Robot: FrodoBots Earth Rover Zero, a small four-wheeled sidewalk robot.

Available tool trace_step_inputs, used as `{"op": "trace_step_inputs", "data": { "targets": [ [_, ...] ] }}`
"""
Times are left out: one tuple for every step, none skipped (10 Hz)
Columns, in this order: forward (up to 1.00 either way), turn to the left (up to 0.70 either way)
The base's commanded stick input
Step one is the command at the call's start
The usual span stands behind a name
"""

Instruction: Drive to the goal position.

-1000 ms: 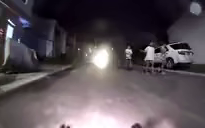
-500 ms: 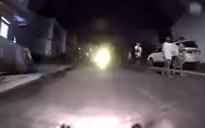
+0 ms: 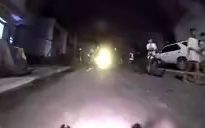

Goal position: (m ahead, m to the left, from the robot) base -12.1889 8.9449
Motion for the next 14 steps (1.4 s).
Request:
{"op": "trace_step_inputs", "data": {
  "targets": [
    [1.0, 0.0],
    [1.0, 0.0],
    [1.0, 0.0],
    [1.0, 0.0],
    [1.0, 0.0],
    [1.0, 0.0],
    [1.0, 0.0],
    [1.0, 0.0],
    [1.0, 0.0],
    [1.0, 0.0],
    [1.0, 0.0],
    [1.0, 0.0],
    [1.0, 0.0],
    [1.0, 0.0]
  ]
}}
